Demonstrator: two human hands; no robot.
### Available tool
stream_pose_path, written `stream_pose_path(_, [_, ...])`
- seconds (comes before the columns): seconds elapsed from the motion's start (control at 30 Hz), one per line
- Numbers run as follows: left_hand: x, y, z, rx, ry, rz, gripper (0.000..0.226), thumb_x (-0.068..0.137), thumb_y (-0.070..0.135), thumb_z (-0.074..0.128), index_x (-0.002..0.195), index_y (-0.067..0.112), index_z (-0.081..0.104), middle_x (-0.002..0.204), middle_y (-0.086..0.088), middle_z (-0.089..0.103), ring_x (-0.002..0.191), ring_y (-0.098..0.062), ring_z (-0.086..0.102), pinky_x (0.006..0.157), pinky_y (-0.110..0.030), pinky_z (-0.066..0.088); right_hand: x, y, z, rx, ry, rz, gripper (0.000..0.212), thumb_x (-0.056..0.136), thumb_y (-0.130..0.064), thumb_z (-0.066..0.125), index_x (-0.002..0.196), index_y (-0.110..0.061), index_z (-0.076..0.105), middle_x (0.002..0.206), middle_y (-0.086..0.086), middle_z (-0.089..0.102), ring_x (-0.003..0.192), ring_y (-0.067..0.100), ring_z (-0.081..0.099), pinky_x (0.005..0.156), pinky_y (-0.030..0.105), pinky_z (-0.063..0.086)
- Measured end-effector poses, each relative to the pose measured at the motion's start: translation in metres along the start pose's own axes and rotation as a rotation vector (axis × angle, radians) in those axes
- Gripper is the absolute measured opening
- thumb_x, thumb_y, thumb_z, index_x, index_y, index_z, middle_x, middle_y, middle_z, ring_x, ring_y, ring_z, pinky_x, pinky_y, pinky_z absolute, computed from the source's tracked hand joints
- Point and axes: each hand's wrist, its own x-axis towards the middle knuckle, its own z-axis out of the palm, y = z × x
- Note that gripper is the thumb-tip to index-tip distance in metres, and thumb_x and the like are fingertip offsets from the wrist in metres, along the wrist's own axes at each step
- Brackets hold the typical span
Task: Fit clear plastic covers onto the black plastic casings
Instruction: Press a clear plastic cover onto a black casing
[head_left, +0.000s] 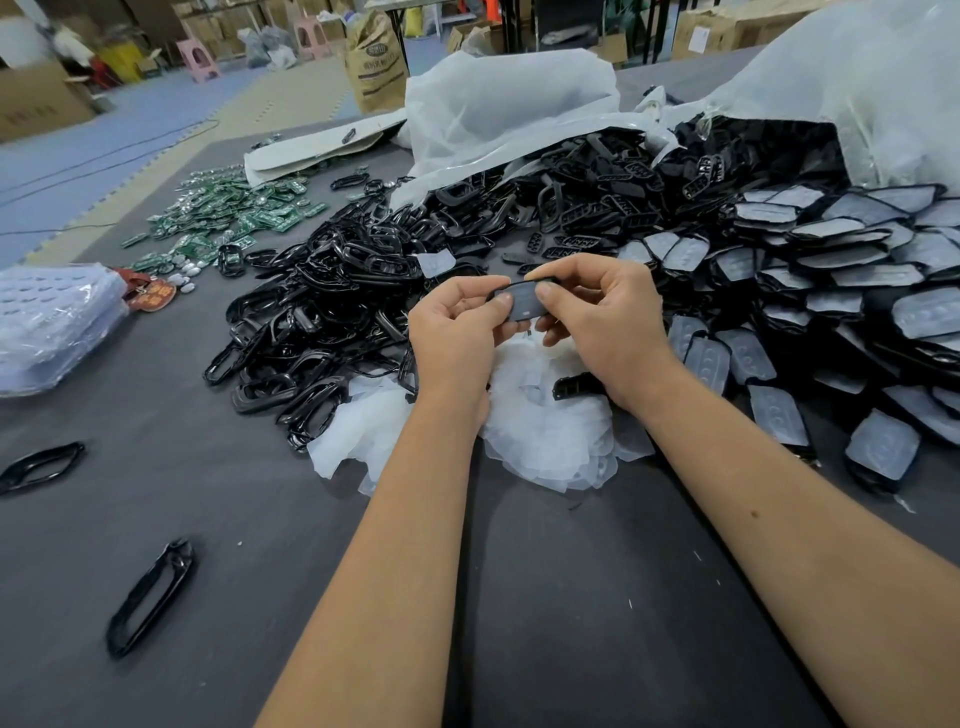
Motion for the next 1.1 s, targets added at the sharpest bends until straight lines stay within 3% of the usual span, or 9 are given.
stream_pose_path(0.23, [0.0002,0.0,-0.0003,-0.019,-0.02,0.0,0.017,0.091,-0.008,0.068,0.092,0.007,0.077,0.075,-0.007,0.075,0.066,-0.019,0.072,0.062,-0.02,0.056,0.0008,0.0003,-0.0014,0.03,0.012,0.02,0.015,0.095,0.005,0.065,0.1,-0.002,0.077,0.071,0.007,0.07,0.06,0.018,0.067,0.056,0.026,0.057])
stream_pose_path(0.43, [-0.0023,0.0006,0.0009,0.012,-0.022,0.035,0.014,0.085,-0.007,0.077,0.088,0.007,0.074,0.067,-0.001,0.072,0.063,-0.014,0.071,0.059,-0.021,0.056,-0.0003,0.0006,-0.0014,0.017,-0.003,0.003,0.015,0.095,0.005,0.065,0.1,-0.003,0.077,0.071,0.01,0.07,0.06,0.02,0.068,0.055,0.027,0.056])
stream_pose_path(0.8, [-0.0009,0.0012,-0.001,-0.078,-0.035,-0.021,0.016,0.09,-0.008,0.07,0.091,0.007,0.077,0.076,-0.009,0.075,0.061,-0.015,0.069,0.06,-0.02,0.056,0.0004,-0.0002,-0.0015,0.043,-0.003,0.009,0.013,0.095,0.005,0.065,0.103,0.002,0.075,0.074,0.015,0.07,0.06,0.02,0.067,0.055,0.028,0.056])
stream_pose_path(0.93, [0.0,0.0011,-0.001,-0.052,-0.014,-0.034,0.017,0.092,-0.007,0.068,0.094,0.007,0.078,0.081,-0.012,0.075,0.069,-0.023,0.071,0.062,-0.021,0.056,0.0008,0.0024,-0.0005,-0.033,0.028,0.015,0.013,0.096,0.0,0.066,0.099,-0.005,0.077,0.069,0.01,0.071,0.056,0.02,0.067,0.051,0.029,0.056])
stream_pose_path(1.1, [-0.0019,0.0009,0.0005,-0.015,-0.023,0.004,0.017,0.092,-0.006,0.069,0.093,0.009,0.077,0.071,-0.004,0.074,0.063,-0.02,0.073,0.057,-0.018,0.054,0.0013,0.0041,0.0003,-0.133,0.056,-0.01,0.013,0.096,-0.003,0.067,0.099,-0.011,0.077,0.067,0.005,0.07,0.053,0.017,0.069,0.047,0.029,0.056])
